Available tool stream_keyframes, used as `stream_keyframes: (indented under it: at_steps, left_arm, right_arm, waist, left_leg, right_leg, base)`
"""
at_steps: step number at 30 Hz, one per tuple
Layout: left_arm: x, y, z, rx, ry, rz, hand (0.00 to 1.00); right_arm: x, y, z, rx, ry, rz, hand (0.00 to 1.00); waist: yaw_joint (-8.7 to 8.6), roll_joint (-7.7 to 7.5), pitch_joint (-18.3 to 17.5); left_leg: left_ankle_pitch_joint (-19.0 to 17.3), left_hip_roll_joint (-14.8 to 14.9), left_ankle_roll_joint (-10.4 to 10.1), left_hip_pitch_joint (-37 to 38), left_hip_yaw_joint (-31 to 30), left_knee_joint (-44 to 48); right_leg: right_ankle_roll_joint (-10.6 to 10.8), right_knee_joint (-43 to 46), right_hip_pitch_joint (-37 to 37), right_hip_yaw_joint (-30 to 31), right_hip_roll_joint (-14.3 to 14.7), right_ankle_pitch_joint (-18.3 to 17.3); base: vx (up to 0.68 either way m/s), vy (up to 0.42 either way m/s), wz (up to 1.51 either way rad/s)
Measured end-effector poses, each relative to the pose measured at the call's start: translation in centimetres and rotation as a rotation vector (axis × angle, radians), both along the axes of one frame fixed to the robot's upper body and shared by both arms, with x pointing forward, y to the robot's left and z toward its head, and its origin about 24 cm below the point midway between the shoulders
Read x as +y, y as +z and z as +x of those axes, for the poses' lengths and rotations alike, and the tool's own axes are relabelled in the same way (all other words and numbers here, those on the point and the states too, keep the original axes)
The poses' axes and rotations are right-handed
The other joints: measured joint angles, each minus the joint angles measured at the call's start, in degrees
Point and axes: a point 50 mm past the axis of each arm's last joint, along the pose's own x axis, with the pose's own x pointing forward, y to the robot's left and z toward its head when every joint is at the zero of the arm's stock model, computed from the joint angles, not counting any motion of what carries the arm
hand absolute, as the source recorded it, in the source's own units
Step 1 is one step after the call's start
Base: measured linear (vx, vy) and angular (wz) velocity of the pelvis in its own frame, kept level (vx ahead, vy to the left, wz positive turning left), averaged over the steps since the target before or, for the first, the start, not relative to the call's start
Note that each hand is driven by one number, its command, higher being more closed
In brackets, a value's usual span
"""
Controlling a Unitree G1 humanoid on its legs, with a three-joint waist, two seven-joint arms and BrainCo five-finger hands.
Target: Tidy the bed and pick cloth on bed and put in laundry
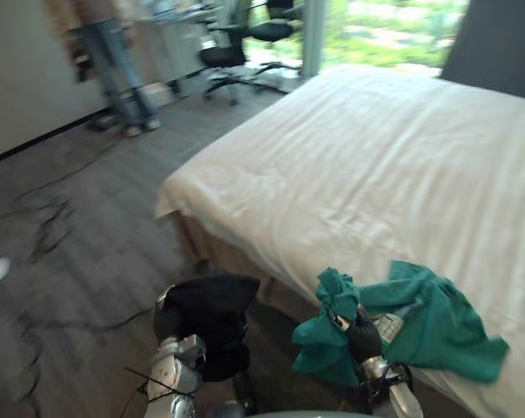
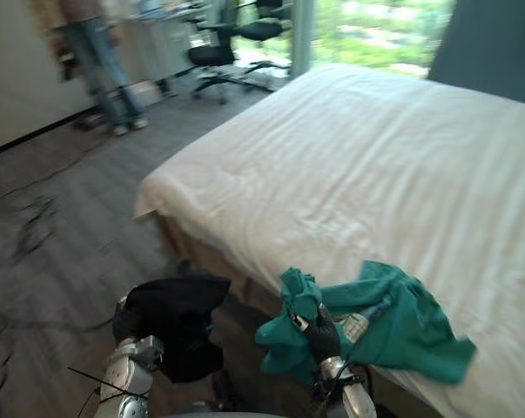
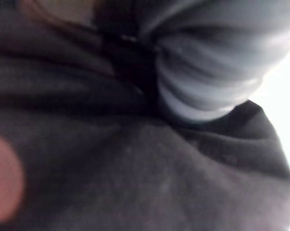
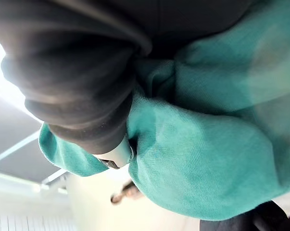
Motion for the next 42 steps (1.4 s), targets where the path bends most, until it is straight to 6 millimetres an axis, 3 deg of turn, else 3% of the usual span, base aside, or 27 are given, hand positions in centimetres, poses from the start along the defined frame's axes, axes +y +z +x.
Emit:
stream_keyframes:
  at_steps: [1,2,3,4,5,6,7,8,9,10,11,12,13,14,16,17,22,25,28,30,31,32,33,37,39,41,42]
  left_arm:
    - [-0.2,-0.1,-0.3,-0.006,-0.003,-0.024,1.0]
    - [-0.1,-0.4,-1.0,-0.007,-0.003,-0.053,1.0]
    - [0.8,-0.3,-1.2,-0.022,0.003,-0.05,1.0]
    - [1.0,-0.6,-1.5,-0.011,0.002,-0.055,1.0]
    - [1.4,-1.9,-3.1,0.06,0.0,-0.061,1.0]
    - [1.1,-3.4,-4.3,0.131,-0.053,-0.075,1.0]
    - [0.8,-3.9,-4.7,0.153,-0.074,-0.084,1.0]
    - [0.1,-4.8,-5.7,0.195,-0.112,-0.106,1.0]
    - [0.2,-4.9,-6.1,0.208,-0.151,-0.094,1.0]
    - [0.4,-4.9,-6.1,0.213,-0.168,-0.086,1.0]
    - [-0.3,-5.3,-6.2,0.243,-0.209,-0.103,1.0]
    - [-1.7,-5.6,-6.5,0.271,-0.264,-0.128,1.0]
    - [-2.2,-5.8,-6.7,0.283,-0.285,-0.137,1.0]
    - [-2.7,-6.0,-6.9,0.305,-0.317,-0.146,1.0]
    - [-2.6,-6.3,-6.5,0.32,-0.343,-0.131,1.0]
    - [-4.6,-6.2,-5.6,0.288,-0.459,-0.161,1.0]
    - [-4.6,-6.2,-5.6,0.288,-0.46,-0.161,1.0]
    - [-5.0,-6.1,-5.6,0.285,-0.476,-0.163,1.0]
    - [-5.8,-6.2,-5.4,0.282,-0.513,-0.157,1.0]
    - [-6.1,-5.9,-4.8,0.254,-0.533,-0.148,1.0]
    - [-6.6,-5.5,-4.0,0.213,-0.543,-0.143,1.0]
    - [-6.9,-5.1,-3.7,0.182,-0.545,-0.133,1.0]
    - [-7.1,-4.9,-3.4,0.166,-0.551,-0.125,1.0]
    - [-7.4,-3.4,-2.1,0.091,-0.587,-0.094,1.0]
    - [-7.9,-3.4,-2.0,0.095,-0.602,-0.096,1.0]
    - [-8.2,-3.5,-2.1,0.11,-0.617,-0.097,1.0]
    - [-8.5,-3.6,-2.4,0.121,-0.628,-0.103,1.0]
  right_arm:
    - [-0.5,0.1,-0.1,-0.006,-0.008,-0.014,1.0]
    - [-1.2,0.2,-0.1,-0.006,-0.029,-0.03,1.0]
    - [-1.8,-0.1,-0.2,0.005,-0.08,-0.03,1.0]
    - [-2.0,-0.5,-0.3,0.028,-0.097,-0.028,1.0]
    - [-1.8,-1.1,-0.2,0.066,-0.113,-0.022,1.0]
    - [-1.8,-2.0,-0.7,0.118,-0.135,-0.031,1.0]
    - [-1.8,-2.5,-1.0,0.148,-0.134,-0.04,1.0]
    - [-1.7,-3.3,-1.0,0.186,-0.13,-0.058,1.0]
    - [-0.6,-3.7,-0.7,0.201,-0.111,-0.035,1.0]
    - [-0.1,-3.8,-0.7,0.209,-0.106,-0.02,1.0]
    - [0.5,-4.3,-1.0,0.239,-0.097,0.002,1.0]
    - [0.2,-4.5,-1.4,0.25,-0.088,-0.012,1.0]
    - [0.0,-4.7,-1.8,0.261,-0.085,-0.018,1.0]
    - [0.0,-5.3,-2.6,0.295,-0.085,-0.011,1.0]
    - [0.3,-5.7,-3.4,0.315,-0.075,0.002,1.0]
    - [2.1,-5.6,-4.6,0.279,-0.057,0.064,1.0]
    - [2.1,-5.5,-4.2,0.268,-0.055,0.063,1.0]
    - [2.0,-5.4,-2.8,0.26,-0.066,0.054,1.0]
    - [1.6,-6.8,-1.0,0.338,-0.096,0.039,1.0]
    - [1.6,-7.2,0.1,0.372,-0.09,0.027,1.0]
    - [1.3,-6.9,1.3,0.367,-0.079,0.011,1.0]
    - [1.1,-6.7,2.1,0.368,-0.076,-0.002,1.0]
    - [1.0,-6.5,2.6,0.363,-0.08,-0.012,1.0]
    - [0.2,-7.2,1.9,0.432,-0.119,-0.043,1.0]
    - [0.1,-7.6,1.0,0.473,-0.135,-0.053,1.0]
    - [0.1,-8.0,0.4,0.497,-0.129,-0.067,1.0]
    - [0.0,-8.0,0.5,0.494,-0.127,-0.075,1.0]
  waist:
    - [-0.34,0.65,0.1]
    - [-1.4,0.66,-0.2]
    - [-1.27,-0.67,0.1]
    - [-0.73,-0.62,0.1]
    - [0.11,-0.18,0.0]
    - [-0.38,-0.42,0.0]
    - [-0.01,-0.12,0.0]
    - [-0.19,0.77,0.5]
    - [0.19,-2.27,1.6]
    - [0.19,-3.6,2.3]
    - [0.43,-4.93,3.0]
    - [0.24,-4.36,3.7]
    - [0.12,-4.19,3.9]
    - [-0.66,-3.0,4.5]
    - [-1.65,-3.65,4.7]
    - [-1.23,-6.73,2.3]
    - [-1.22,-6.73,2.3]
    - [-1.3,-6.75,2.3]
    - [-0.87,-6.83,2.5]
    - [-0.35,-6.07,3.0]
    - [0.73,-5.53,4.2]
    - [1.07,-3.69,5.4]
    - [0.84,-3.23,5.9]
    - [0.52,-2.43,7.4]
    - [0.26,-2.78,7.6]
    - [0.43,-3.23,7.8]
    - [0.49,-3.05,7.7]
  left_leg:
    - [0.1,-1.3,-0.2,0.1,-1.6,-1.9]
    - [-2.1,-3.7,2.6,0.7,-0.6,-5.3]
    - [-5.3,-4.1,3.8,-1.0,4.7,0.1]
    - [-5.1,-2.8,3.5,-1.3,6.0,3.2]
    - [-2.7,-1.1,-0.9,1.1,6.7,4.3]
    - [1.0,-3.1,-3.4,3.5,2.4,-1.8]
    - [2.3,-3.3,-3.2,4.5,0.7,-4.5]
    - [4.6,-3.1,-3.6,6.2,-3.3,-8.9]
    - [5.7,-4.9,-4.5,6.4,-5.5,-11.2]
    - [6.0,-5.5,-4.7,6.4,-5.8,-11.4]
    - [5.3,-6.1,-5.8,6.0,-7.5,-12.0]
    - [5.3,-6.2,-5.8,5.7,-10.6,-12.0]
    - [5.3,-6.3,-5.8,6.1,-11.9,-12.4]
    - [5.5,-6.6,-6.1,6.3,-15.3,-13.3]
    - [5.5,-7.4,-6.1,6.3,-19.5,-13.6]
    - [0.3,-12.0,-6.9,11.3,-21.3,-13.7]
    - [0.3,-12.0,-6.9,11.3,-21.3,-13.7]
    - [0.3,-12.0,-6.9,11.7,-21.2,-13.7]
    - [-0.3,-11.8,-6.7,13.4,-20.1,-13.2]
    - [-4.1,-11.2,-7.5,9.9,-18.8,-6.4]
    - [-8.8,-9.0,-8.5,5.9,-17.0,2.3]
    - [-11.8,-7.1,-9.5,3.5,-16.0,8.5]
    - [-12.7,-6.2,-10.1,2.6,-15.6,11.0]
    - [-12.7,-4.9,-11.3,2.6,-13.2,10.9]
    - [-10.2,-5.4,-9.0,3.0,-12.7,10.7]
    - [-10.9,-5.0,-9.0,1.3,-12.0,15.1]
    - [-11.5,-4.3,-7.9,0.9,-11.3,15.7]
  right_leg:
    - [-0.6,0.3,0.1,0.0,0.0,-0.5]
    - [-1.6,-4.1,1.3,0.0,0.4,-0.1]
    - [1.4,-7.5,3.3,-4.5,-0.7,1.0]
    - [1.4,-6.8,3.2,-6.1,-1.0,1.0]
    - [1.4,-4.4,3.9,-9.0,-0.3,1.0]
    - [1.4,0.4,4.2,-12.2,-1.2,1.1]
    - [1.2,4.9,3.3,-12.7,-1.9,1.3]
    - [0.3,8.8,1.4,-12.7,-3.3,-1.8]
    - [-0.1,1.0,0.3,-13.2,-4.8,0.9]
    - [3.5,1.7,0.2,-13.2,-6.1,2.2]
    - [1.3,4.3,0.1,-15.0,-6.9,2.0]
    - [-2.9,9.2,-1.3,-10.5,-6.9,2.3]
    - [-5.2,11.5,-2.6,-7.1,-6.9,2.3]
    - [-5.2,12.3,-4.5,1.9,-4.6,-0.1]
    - [-3.8,8.2,-5.3,12.2,-0.3,-1.2]
    - [1.2,-6.1,-2.2,23.9,-0.7,2.9]
    - [1.2,-6.1,-2.2,23.9,-0.7,2.9]
    - [1.2,-6.5,-1.8,23.9,-0.6,2.9]
    - [1.2,-7.4,0.2,24.2,-0.5,3.0]
    - [1.2,-7.3,-0.2,24.4,-0.3,3.0]
    - [1.1,-6.7,-0.3,24.3,0.5,3.0]
    - [1.1,-6.1,-0.3,24.1,1.2,3.0]
    - [1.1,-6.0,-0.2,24.0,1.6,3.0]
    - [0.5,-7.6,1.2,23.9,1.5,3.4]
    - [1.1,-10.8,3.7,22.8,1.3,4.6]
    - [1.4,-12.0,5.8,22.4,1.2,4.7]
    - [1.6,-11.4,5.9,22.6,1.3,3.4]
  base:
    - [0.0,0.022,2.49]
    - [0.04,0.078,2.91]
    - [0.04,0.069,2.7]
    - [0.05,0.04,2.12]
    - [0.09,-0.01,1.79]
    - [0.09,-0.011,1.77]
    - [0.07,-0.011,1.8]
    - [-0.04,-0.031,1.37]
    - [-0.05,-0.043,1.33]
    - [-0.05,-0.048,1.24]
    - [-0.04,-0.038,1.15]
    - [-0.03,-0.026,1.11]
    - [-0.05,0.041,1.12]
    - [-0.03,0.048,1.1]
    - [-0.02,0.018,1.14]
    - [-0.01,-0.006,0.47]
    - [0.0,0.0,0.0]
    - [0.0,0.0,0.0]
    - [0.0,-0.053,-0.1]
    - [-0.02,-0.065,-0.24]
    - [-0.05,-0.049,-0.48]
    - [-0.04,-0.039,-0.49]
    - [-0.04,-0.028,-0.25]
    - [0.01,-0.025,0.05]
    - [0.12,-0.051,0.17]
    - [0.14,-0.051,0.1]
    - [0.12,-0.04,-0.02]
